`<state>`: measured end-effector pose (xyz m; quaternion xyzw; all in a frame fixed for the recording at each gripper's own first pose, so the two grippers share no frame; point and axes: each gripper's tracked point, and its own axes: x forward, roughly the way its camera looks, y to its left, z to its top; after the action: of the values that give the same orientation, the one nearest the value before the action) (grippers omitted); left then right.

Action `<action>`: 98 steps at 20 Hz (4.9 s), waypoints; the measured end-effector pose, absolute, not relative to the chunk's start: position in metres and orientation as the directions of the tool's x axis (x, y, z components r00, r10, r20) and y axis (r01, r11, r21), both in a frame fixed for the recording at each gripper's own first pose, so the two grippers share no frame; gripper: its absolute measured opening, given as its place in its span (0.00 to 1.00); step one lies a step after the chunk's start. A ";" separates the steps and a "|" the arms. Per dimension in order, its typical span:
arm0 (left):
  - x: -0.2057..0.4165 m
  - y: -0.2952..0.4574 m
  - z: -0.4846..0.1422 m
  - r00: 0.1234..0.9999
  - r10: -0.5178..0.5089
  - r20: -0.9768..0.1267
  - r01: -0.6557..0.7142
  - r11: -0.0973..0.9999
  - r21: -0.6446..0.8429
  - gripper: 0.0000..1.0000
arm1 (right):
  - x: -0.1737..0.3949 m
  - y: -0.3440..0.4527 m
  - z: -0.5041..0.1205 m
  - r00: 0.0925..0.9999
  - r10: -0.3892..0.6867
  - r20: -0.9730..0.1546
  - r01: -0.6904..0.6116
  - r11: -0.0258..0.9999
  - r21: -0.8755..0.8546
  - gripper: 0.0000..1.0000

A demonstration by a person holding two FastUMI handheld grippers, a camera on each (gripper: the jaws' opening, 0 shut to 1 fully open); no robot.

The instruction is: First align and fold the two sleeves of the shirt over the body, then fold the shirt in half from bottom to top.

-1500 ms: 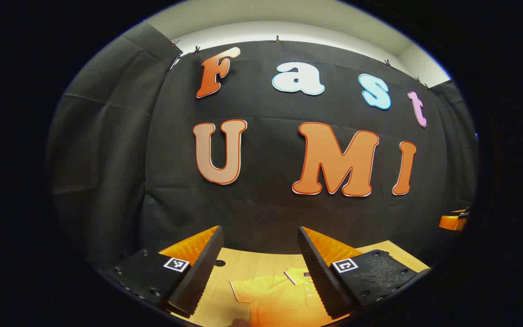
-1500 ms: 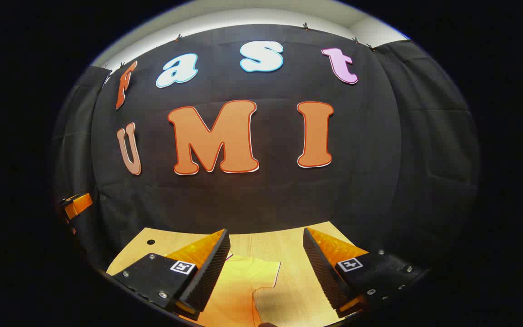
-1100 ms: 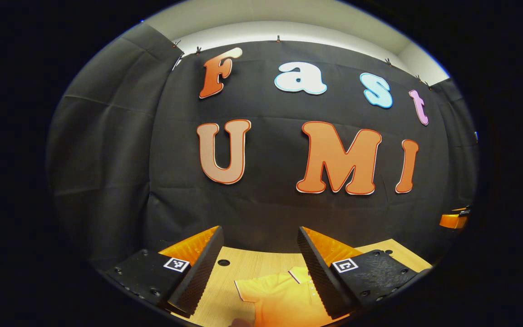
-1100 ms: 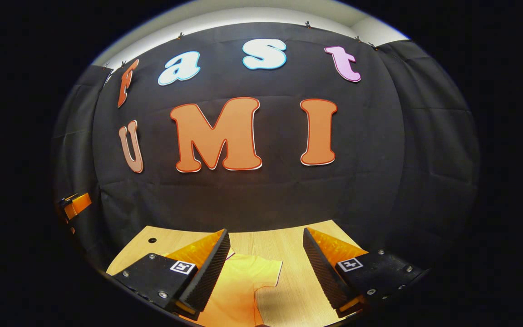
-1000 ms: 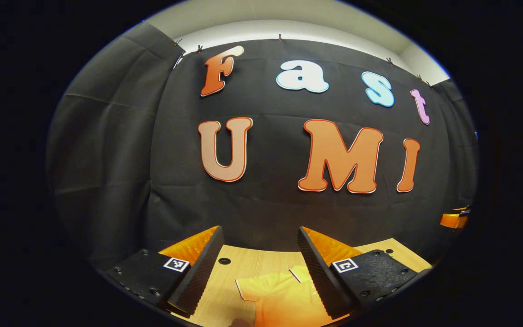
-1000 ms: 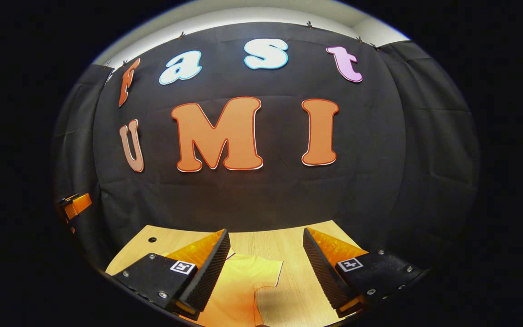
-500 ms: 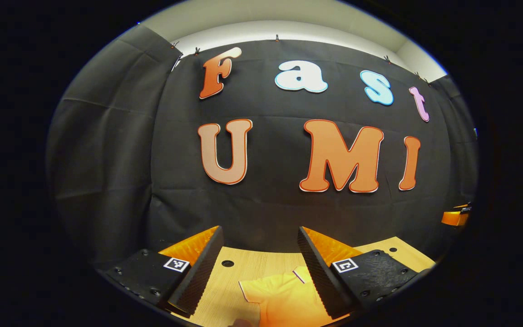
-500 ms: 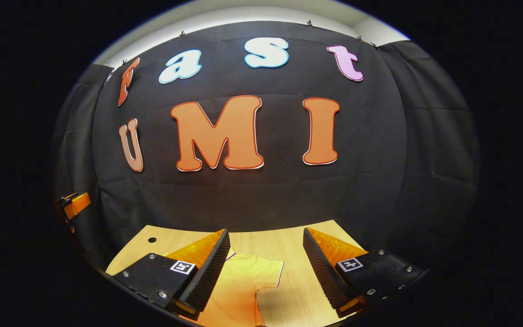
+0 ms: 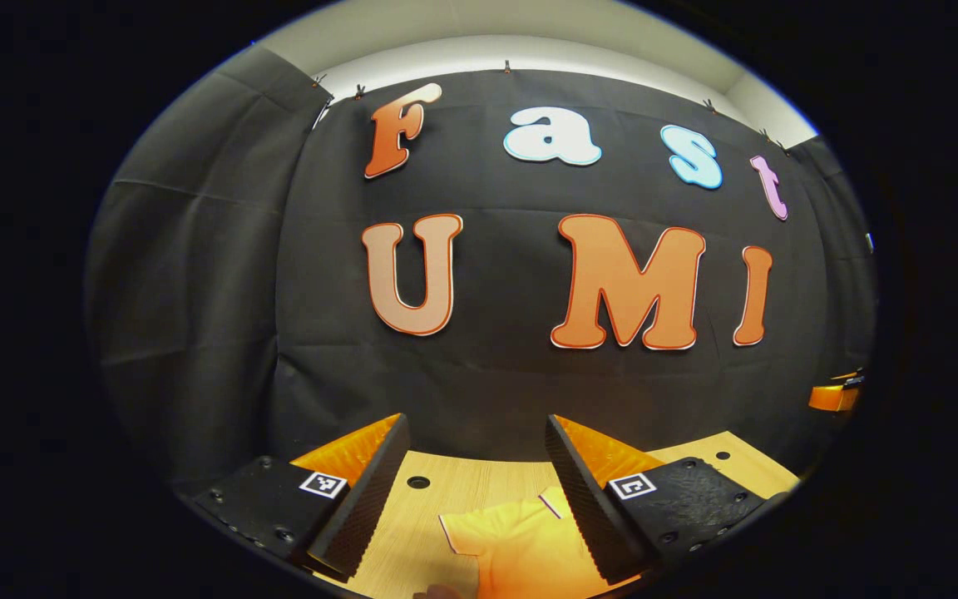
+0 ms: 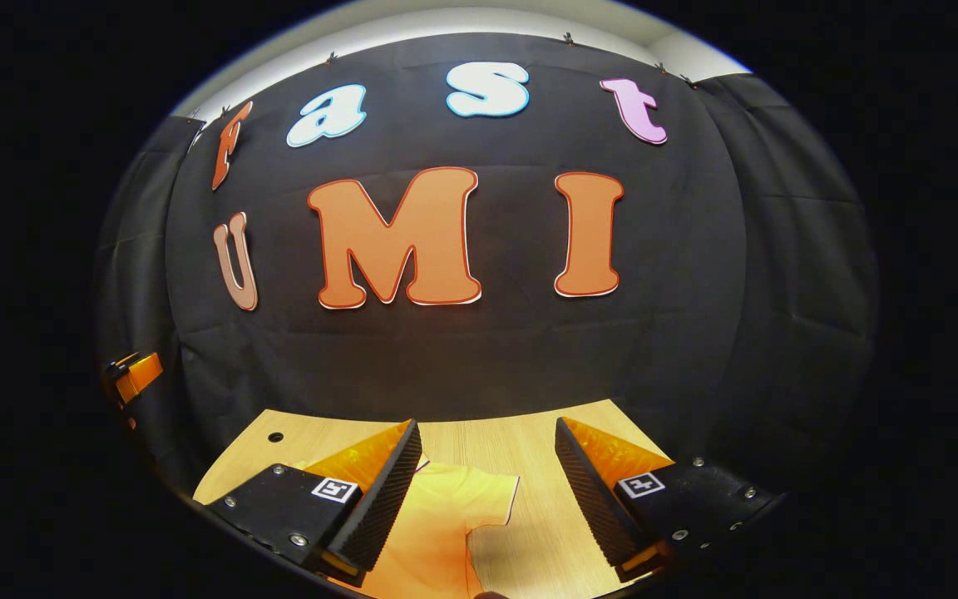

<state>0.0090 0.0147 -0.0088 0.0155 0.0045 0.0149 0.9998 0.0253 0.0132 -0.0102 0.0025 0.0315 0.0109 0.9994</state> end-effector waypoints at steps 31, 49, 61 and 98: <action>0.073 0.048 -0.064 0.987 0.078 -0.141 -0.069 0.995 0.065 0.98 | 0.221 -0.023 -0.322 0.476 -0.034 -0.879 0.081 0.997 0.005 0.99; 0.067 0.061 -0.078 0.979 0.087 -0.183 -0.084 0.996 0.024 0.98 | 0.224 -0.033 -0.369 0.347 -0.082 -0.934 0.101 0.994 -0.050 0.99; 0.051 0.076 -0.086 0.976 0.090 -0.196 -0.087 0.996 0.026 0.98 | 0.220 -0.020 -0.370 0.390 -0.072 -0.918 0.071 0.996 -0.049 0.05; 0.020 0.200 -0.098 0.974 0.054 -0.221 -0.054 0.999 0.003 0.98 | 0.161 0.232 -0.291 0.468 0.257 -0.845 -0.235 0.958 0.162 0.36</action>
<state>0.0202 0.2001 -0.0984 -0.0014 0.1114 0.0272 0.9934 0.1607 0.2318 -0.2909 0.0111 0.4954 0.1438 0.8566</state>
